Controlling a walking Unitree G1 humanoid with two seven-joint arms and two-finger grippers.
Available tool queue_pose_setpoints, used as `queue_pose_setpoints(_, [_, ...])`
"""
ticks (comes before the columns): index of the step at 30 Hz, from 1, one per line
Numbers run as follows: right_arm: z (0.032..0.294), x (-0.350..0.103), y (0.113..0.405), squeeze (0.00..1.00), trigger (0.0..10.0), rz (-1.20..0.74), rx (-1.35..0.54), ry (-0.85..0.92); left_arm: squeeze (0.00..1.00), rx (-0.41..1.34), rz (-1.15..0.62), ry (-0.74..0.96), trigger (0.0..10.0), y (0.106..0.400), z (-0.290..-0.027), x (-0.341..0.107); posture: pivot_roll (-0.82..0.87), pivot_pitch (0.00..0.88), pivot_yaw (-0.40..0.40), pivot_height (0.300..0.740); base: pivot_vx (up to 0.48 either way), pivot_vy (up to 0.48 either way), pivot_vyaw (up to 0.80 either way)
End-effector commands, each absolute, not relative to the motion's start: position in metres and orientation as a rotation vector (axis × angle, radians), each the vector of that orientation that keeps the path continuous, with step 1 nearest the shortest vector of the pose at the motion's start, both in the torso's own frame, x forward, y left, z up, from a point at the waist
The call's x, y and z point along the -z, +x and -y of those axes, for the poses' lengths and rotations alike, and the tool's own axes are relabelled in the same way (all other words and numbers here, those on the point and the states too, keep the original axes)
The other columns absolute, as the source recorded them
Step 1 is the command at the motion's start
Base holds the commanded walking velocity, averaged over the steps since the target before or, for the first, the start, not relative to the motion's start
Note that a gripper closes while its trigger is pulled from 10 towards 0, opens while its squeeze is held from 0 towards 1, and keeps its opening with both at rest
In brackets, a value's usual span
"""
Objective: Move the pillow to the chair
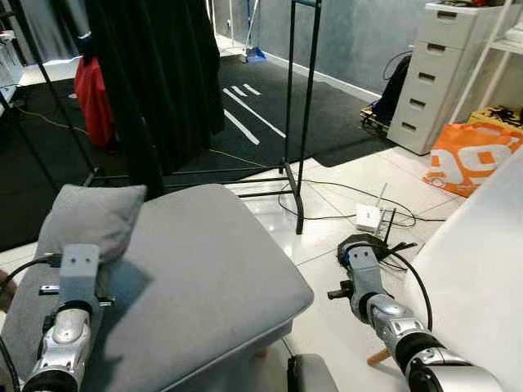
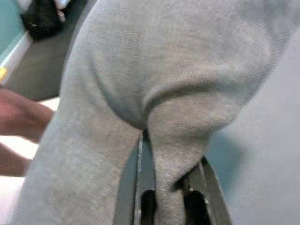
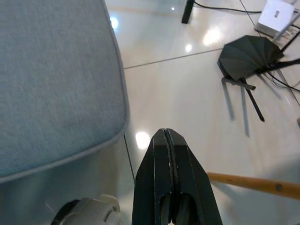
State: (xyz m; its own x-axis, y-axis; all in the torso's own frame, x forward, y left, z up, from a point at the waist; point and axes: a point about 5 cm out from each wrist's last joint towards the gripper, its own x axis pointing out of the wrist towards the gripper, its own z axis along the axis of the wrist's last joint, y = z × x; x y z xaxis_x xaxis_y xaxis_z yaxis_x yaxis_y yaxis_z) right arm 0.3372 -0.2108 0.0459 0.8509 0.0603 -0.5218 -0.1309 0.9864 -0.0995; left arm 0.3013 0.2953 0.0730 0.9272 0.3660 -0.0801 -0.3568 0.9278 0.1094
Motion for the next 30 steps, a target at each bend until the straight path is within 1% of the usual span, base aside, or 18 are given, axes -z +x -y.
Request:
queue_pose_setpoints(1, [0.206,-0.049,0.341,0.00,10.0,-0.522,-0.106,-0.106,0.00,-0.354,-0.013,0.041,0.0,0.308,-0.294,-0.089,-0.17,0.032,-0.008,0.470,0.000,0.000,0.00])
queue_pose_setpoints(2, [0.204,-0.053,0.343,0.00,10.0,-0.498,-0.119,-0.073,0.00,-0.274,0.135,-0.152,0.0,0.314,-0.290,-0.115,-0.17,0.036,-0.009,0.475,0.000,0.000,0.00])
queue_pose_setpoints(3, [0.204,-0.053,0.343,0.00,10.0,-0.498,-0.119,-0.073,0.00,-0.274,0.135,-0.152,0.0,0.314,-0.290,-0.115,-0.17,0.036,-0.009,0.475,0.000,0.000,0.00])
queue_pose_setpoints(4, [0.203,-0.055,0.345,0.00,10.0,-0.488,-0.131,-0.049,0.00,-0.156,0.245,-0.254,0.0,0.316,-0.279,-0.135,-0.16,0.038,-0.011,0.480,0.000,0.000,0.00])
queue_pose_setpoints(5, [0.201,-0.056,0.345,0.00,10.0,-0.483,-0.142,-0.032,0.00,-0.061,0.315,-0.314,0.0,0.316,-0.268,-0.149,-0.16,0.038,-0.011,0.485,0.000,0.000,0.00])
queue_pose_setpoints(6, [0.201,-0.056,0.345,0.00,10.0,-0.483,-0.142,-0.032,0.00,-0.061,0.315,-0.314,0.0,0.316,-0.268,-0.149,-0.16,0.038,-0.011,0.485,0.000,0.000,0.00])
queue_pose_setpoints(7, [0.200,-0.056,0.346,0.00,10.0,-0.482,-0.148,-0.025,0.00,0.012,0.358,-0.346,0.0,0.316,-0.257,-0.157,-0.16,0.039,-0.012,0.490,0.000,0.000,0.00])
queue_pose_setpoints(8, [0.200,-0.056,0.346,0.00,10.0,-0.482,-0.148,-0.025,0.00,0.012,0.358,-0.346,0.0,0.316,-0.257,-0.157,-0.16,0.039,-0.012,0.490,0.000,0.000,0.00])
queue_pose_setpoints(11, [0.198,-0.057,0.346,0.00,10.0,-0.483,-0.155,-0.023,0.00,0.207,0.498,-0.471,0.0,0.311,-0.233,-0.188,-0.16,0.039,-0.016,0.505,0.000,0.000,0.00])
queue_pose_setpoints(14, [0.198,-0.057,0.347,0.00,10.0,-0.482,-0.156,-0.023,0.00,0.250,0.522,-0.491,0.0,0.309,-0.229,-0.194,-0.16,0.039,-0.016,0.510,0.000,0.000,0.00])
queue_pose_setpoints(17, [0.199,-0.058,0.347,0.00,10.0,-0.480,-0.155,-0.022,0.00,0.308,0.499,-0.447,0.0,0.308,-0.222,-0.197,-0.16,0.038,-0.016,0.525,0.000,0.000,0.00])
queue_pose_setpoints(20, [0.199,-0.058,0.347,0.00,10.0,-0.480,-0.156,-0.021,0.00,0.304,0.468,-0.438,0.0,0.308,-0.222,-0.192,-0.16,0.037,-0.015,0.530,0.000,0.000,0.00])
queue_pose_setpoints(23, [0.197,-0.058,0.347,0.00,10.0,-0.482,-0.160,-0.017,0.00,0.255,0.385,-0.443,0.0,0.309,-0.227,-0.175,-0.16,0.038,-0.016,0.545,0.000,0.000,0.00])
queue_pose_setpoints(28, [0.197,-0.057,0.346,0.00,10.0,-0.485,-0.165,-0.018,0.00,0.242,0.354,-0.454,0.0,0.306,-0.230,-0.168,-0.16,0.037,-0.018,0.555,0.000,0.000,0.00])
queue_pose_setpoints(29, [0.197,-0.056,0.346,0.00,10.0,-0.486,-0.167,-0.019,0.00,0.238,0.342,-0.460,2.1,0.305,-0.230,-0.165,-0.16,0.038,-0.019,0.560,0.000,0.000,0.00])
queue_pose_setpoints(30, [0.197,-0.056,0.346,0.00,10.0,-0.486,-0.167,-0.019,0.00,0.238,0.342,-0.460,2.1,0.305,-0.230,-0.165,-0.16,0.038,-0.019,0.560,0.000,0.000,0.00])
